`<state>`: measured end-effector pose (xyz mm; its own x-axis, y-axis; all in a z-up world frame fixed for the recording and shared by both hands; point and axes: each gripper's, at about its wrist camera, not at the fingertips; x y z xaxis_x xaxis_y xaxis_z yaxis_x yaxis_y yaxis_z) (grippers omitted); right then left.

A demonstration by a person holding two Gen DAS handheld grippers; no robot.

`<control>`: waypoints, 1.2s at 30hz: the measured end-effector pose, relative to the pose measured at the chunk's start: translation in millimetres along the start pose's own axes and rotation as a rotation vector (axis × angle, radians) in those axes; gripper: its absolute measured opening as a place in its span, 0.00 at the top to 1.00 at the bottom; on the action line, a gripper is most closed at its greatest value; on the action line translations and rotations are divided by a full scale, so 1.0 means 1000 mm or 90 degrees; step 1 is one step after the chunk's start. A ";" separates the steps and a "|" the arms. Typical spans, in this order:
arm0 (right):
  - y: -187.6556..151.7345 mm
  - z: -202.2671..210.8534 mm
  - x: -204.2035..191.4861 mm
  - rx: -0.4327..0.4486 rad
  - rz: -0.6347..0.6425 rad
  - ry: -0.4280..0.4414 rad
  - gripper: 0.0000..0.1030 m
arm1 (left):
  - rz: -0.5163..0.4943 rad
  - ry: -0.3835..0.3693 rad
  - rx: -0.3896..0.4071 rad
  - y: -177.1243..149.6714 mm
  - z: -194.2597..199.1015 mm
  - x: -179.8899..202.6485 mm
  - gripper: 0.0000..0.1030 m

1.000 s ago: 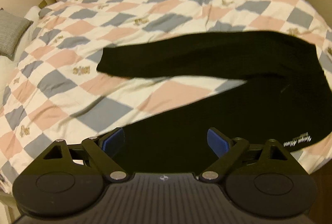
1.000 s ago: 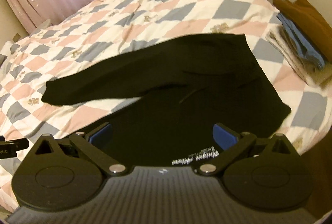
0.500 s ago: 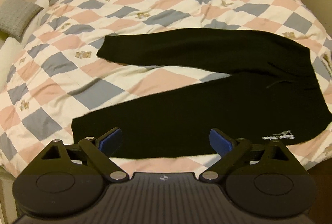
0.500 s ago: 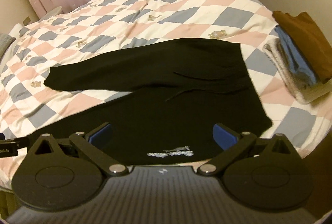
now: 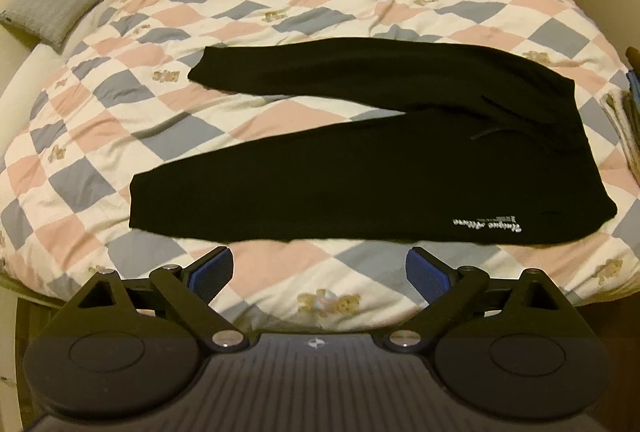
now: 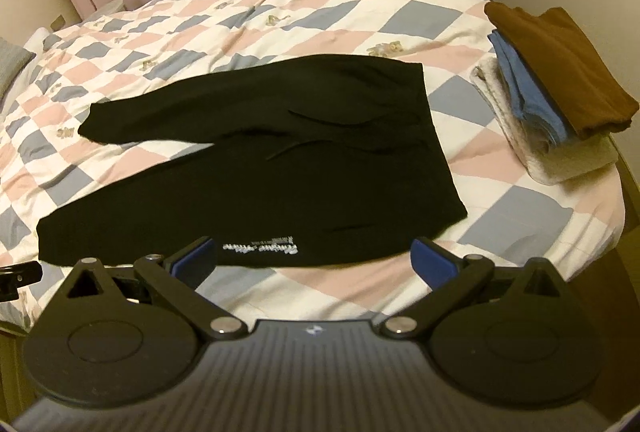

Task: Fold clothes

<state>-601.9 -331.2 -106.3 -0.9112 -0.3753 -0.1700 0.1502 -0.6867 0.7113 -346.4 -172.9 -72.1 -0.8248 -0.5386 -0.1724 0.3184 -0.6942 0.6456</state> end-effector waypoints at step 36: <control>-0.001 -0.008 -0.007 -0.025 0.055 0.024 0.01 | 0.011 0.037 -0.001 -0.001 0.005 -0.002 0.04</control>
<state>-592.7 -333.2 -111.3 -0.8794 -0.4565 -0.1352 0.2429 -0.6744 0.6973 -347.7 -169.1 -68.7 -0.7902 -0.5776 -0.2046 0.3334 -0.6854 0.6474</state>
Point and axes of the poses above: each gripper's, at about its wrist camera, not at the fingertips, and z roughly against the way its jaws point, x to its right, y to its top, and after that the axes turned 15 degrees about x, right-handed
